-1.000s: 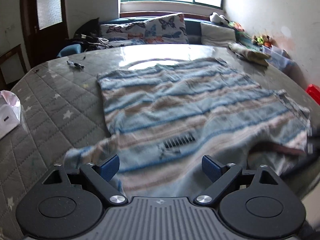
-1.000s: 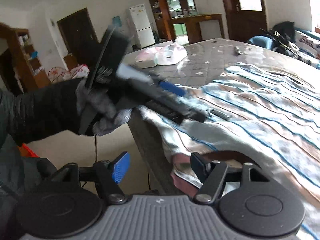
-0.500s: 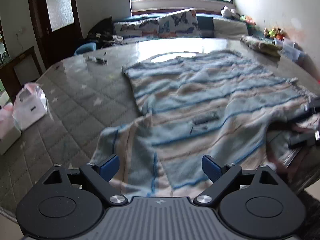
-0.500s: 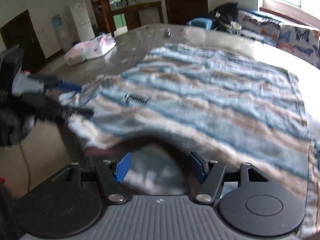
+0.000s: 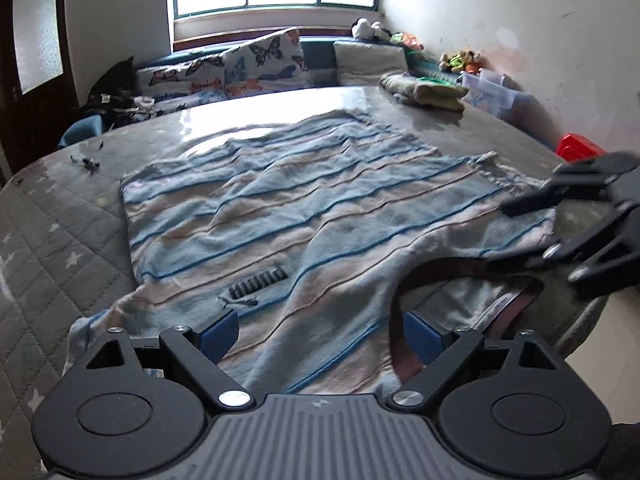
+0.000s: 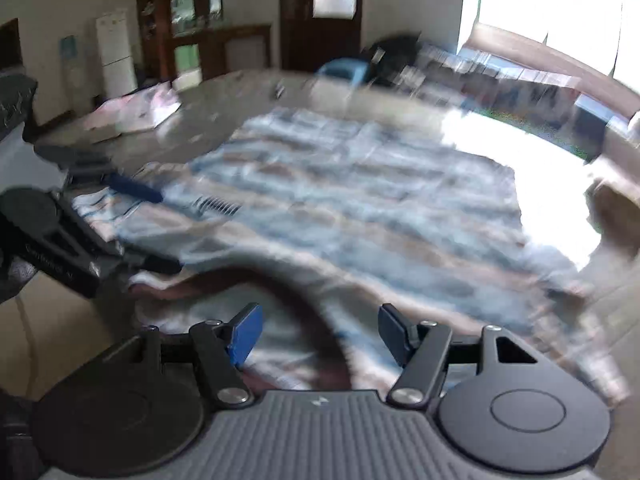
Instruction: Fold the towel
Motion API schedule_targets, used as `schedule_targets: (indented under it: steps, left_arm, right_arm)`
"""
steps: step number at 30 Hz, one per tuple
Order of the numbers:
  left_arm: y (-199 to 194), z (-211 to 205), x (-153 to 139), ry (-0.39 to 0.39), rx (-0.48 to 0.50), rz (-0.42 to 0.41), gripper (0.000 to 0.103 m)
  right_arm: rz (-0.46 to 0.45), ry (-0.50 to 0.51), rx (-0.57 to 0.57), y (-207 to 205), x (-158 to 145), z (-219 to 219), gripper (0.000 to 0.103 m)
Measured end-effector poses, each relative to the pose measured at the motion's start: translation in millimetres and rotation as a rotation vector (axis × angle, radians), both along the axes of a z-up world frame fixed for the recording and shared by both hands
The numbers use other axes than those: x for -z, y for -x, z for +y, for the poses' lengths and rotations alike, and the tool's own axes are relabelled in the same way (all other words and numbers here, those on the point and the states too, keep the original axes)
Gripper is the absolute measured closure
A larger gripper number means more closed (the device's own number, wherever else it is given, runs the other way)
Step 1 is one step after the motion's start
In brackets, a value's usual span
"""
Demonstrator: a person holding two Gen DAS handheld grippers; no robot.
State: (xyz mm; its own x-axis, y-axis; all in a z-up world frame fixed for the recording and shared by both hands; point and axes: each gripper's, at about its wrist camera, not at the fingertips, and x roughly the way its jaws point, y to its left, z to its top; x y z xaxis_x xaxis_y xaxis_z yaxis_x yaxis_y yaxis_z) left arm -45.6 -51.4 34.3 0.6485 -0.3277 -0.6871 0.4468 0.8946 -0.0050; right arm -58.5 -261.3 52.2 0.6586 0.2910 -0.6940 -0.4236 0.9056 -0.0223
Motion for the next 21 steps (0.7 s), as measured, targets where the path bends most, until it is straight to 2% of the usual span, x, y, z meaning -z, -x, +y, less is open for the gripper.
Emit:
schedule_targets:
  steps: [1,4,9,10,14,16,20,21]
  left_arm:
    - [-1,-2,1,-0.001,0.004,0.003,0.012]
    - [-4,-9,5,-0.004,0.017,0.013,0.012]
    - [-12,-7,6,-0.003,-0.003,0.013,0.012]
    - [-12,-9,6,-0.004,0.003,0.011,0.012]
    - [-12,-14,8,-0.004,0.024,0.015,0.012]
    - [-12,-17,9,-0.005,0.032,0.018,0.012]
    - [-14,-21,10,-0.007,0.038,0.019,0.009]
    - [-14,-21,10,-0.008,0.037,0.017,0.008]
  right_arm:
    - [-0.016,-0.011,-0.004,4,-4,-2,0.036]
    - [0.045,-0.029,-0.048,7,-1,1,0.036]
    - [0.074,0.071,0.055,0,13,-4,0.036]
    - [0.089,0.083,0.074,-3,14,-8,0.032]
    - [0.13,0.155,0.066,-4,20,-12,0.026]
    - [0.107,0.202,0.08,-3,21,-12,0.02]
    - [0.023,0.259,0.125,0,17,-12,0.019]
    - [-0.021,0.252,0.142,3,13,-13,0.019]
